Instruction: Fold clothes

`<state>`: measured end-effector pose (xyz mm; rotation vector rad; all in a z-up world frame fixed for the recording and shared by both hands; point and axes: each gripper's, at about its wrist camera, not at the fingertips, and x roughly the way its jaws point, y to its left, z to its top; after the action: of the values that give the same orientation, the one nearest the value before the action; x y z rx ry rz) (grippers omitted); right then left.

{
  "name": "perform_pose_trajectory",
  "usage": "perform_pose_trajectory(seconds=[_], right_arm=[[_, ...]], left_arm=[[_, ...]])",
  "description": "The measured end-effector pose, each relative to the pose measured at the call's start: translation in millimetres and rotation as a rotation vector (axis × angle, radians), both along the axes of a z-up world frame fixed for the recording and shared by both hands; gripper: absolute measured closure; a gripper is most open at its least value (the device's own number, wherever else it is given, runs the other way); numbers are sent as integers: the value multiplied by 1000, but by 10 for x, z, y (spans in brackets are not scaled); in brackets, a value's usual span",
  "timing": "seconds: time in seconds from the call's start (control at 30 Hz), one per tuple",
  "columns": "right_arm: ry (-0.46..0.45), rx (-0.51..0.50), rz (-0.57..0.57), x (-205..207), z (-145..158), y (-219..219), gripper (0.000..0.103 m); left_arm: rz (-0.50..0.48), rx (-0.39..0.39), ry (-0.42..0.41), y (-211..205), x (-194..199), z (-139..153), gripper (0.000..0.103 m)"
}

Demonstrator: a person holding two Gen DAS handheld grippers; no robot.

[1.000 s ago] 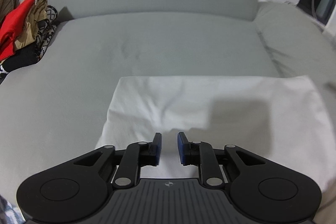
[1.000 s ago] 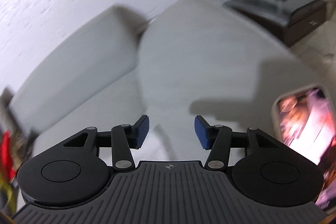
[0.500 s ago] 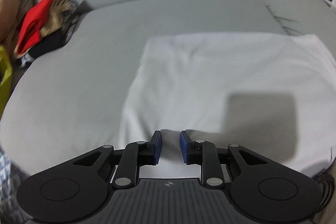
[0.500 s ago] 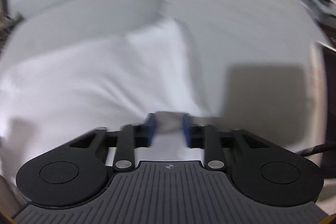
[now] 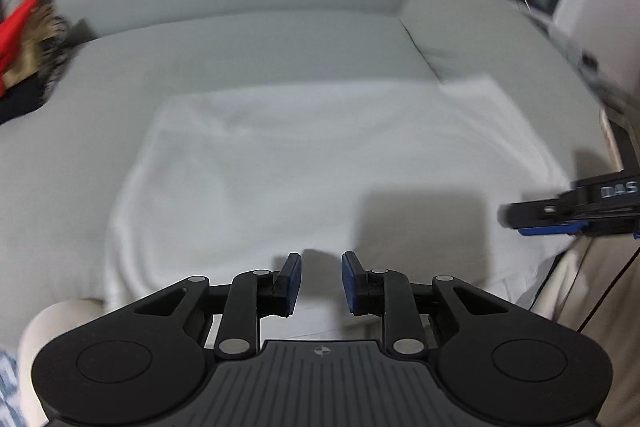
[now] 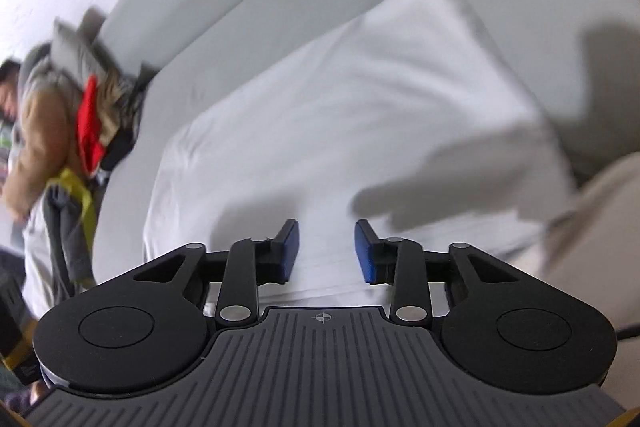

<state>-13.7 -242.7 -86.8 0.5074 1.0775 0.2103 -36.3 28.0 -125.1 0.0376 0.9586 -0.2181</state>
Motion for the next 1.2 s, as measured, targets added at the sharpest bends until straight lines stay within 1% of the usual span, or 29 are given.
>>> perform_pose_trajectory(seconds=[0.03,0.07,0.1,0.13,0.2,0.23,0.27,0.3,0.33,0.37,0.43,0.5,0.6,0.67,0.77,0.8,0.83,0.87,0.93,0.97,1.1,1.17,1.2], right_arm=[[19,-40,7,1,-66,60,71],[39,-73,14,-28,-104,97,84],[62,-93,20,-76,-128,88,87],[97,-101,16,-125,-162,36,91],[174,-110,-28,-251,-233,-116,69],[187,-120,-72,-327,-276,-207,64],[175,-112,-117,-429,-276,-296,65],[136,-81,-168,-536,-247,-401,63],[94,-45,-229,-626,-228,-524,57],[62,-18,-290,-696,-225,-633,51],[18,23,-403,-800,-248,-824,49],[8,68,-458,-813,-319,-957,49],[0,136,-495,-752,-467,-1088,49],[17,194,-497,-673,-553,-1106,50],[22,226,-499,-584,-700,-1080,51],[8,231,-511,-568,-723,-1080,51],[-19,235,-534,-562,-720,-1091,48],[-47,241,-554,-565,-715,-1107,48],[-115,239,-543,-570,-681,-1124,48],[-133,228,-528,-562,-674,-1122,48],[-170,195,-514,-544,-715,-1081,48],[-171,177,-505,-529,-737,-1062,48],[-167,172,-507,-542,-728,-1060,49]], left_arm=[[-1,21,31,-38,1,-70,79],[-2,36,30,-52,-40,-84,79],[-5,54,38,-65,-79,-93,79],[-10,73,65,-70,-114,-91,79],[-5,87,124,-57,-195,-97,80],[-6,68,129,-30,-248,-91,80],[-5,41,118,-8,-290,-69,78],[-4,15,104,11,-323,-45,68],[-1,-5,83,25,-328,-14,63],[4,-19,59,39,-323,18,63],[22,-50,28,62,-277,65,63],[38,-86,24,65,-254,77,63],[35,-91,16,30,-293,101,63],[38,-92,13,48,-269,93,62],[58,-99,14,96,-264,90,62],[65,-102,15,107,-262,92,62],[68,-108,14,113,-262,94,62],[72,-113,13,118,-262,97,62],[80,-125,11,128,-263,102,62],[82,-130,11,126,-263,105,62],[73,-144,1,117,-265,108,62],[69,-153,8,116,-260,96,62],[69,-156,9,117,-257,93,62]])
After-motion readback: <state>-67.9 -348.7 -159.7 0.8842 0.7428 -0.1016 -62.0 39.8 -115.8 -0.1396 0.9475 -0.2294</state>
